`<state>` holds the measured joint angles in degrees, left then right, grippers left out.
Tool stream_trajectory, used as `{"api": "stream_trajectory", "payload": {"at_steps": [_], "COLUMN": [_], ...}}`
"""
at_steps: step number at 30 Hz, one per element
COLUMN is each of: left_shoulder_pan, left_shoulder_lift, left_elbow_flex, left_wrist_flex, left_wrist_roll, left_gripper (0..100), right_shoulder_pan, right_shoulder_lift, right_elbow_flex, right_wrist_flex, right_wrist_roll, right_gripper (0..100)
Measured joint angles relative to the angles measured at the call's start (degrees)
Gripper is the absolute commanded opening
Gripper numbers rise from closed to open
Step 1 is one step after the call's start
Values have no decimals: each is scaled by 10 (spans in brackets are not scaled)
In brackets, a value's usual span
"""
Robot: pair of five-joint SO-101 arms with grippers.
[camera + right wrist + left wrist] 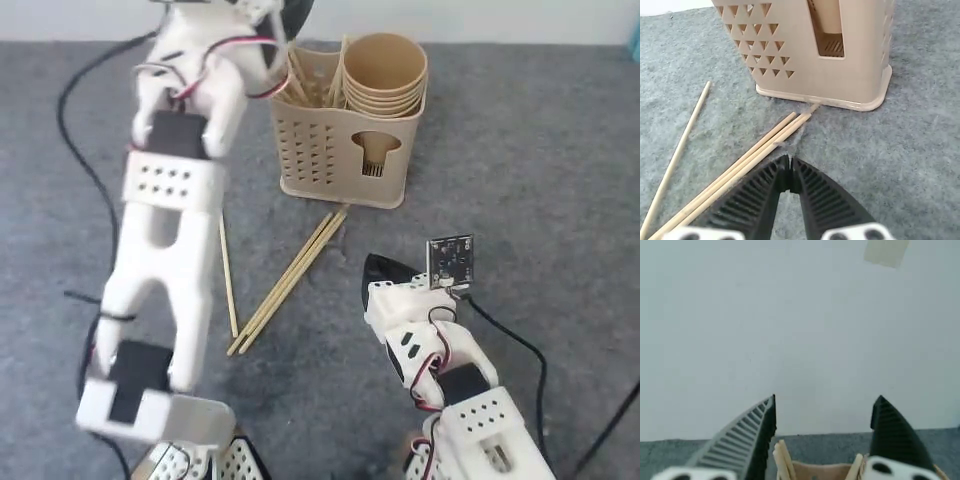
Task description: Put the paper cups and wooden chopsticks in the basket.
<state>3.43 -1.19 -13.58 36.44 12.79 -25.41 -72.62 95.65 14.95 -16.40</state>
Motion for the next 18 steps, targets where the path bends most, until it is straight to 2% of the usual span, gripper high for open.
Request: {"api": "stream_trajectory", "payload": {"at_steps": [7,12,15,18], "left_shoulder_pan": [-48,-95,-125,-154], "left_shoulder_lift": [-124,-142,-142,-137], "left_elbow_flex": [0,46,131,229], "left_wrist_flex": [255,431,452,421], "left_wrist_roll": [-1,-1,-1,-1], "left_gripper": [242,183,166,167], "right_shoulder_pan": [0,0,0,0], "right_shoulder_lift": [0,0,0,0], "right_elbow_flex": [0,0,0,0], "right_wrist_flex": [0,0,18,33], "right_wrist_roll": [0,0,0,0], "right_gripper": [9,9,9,9]}}
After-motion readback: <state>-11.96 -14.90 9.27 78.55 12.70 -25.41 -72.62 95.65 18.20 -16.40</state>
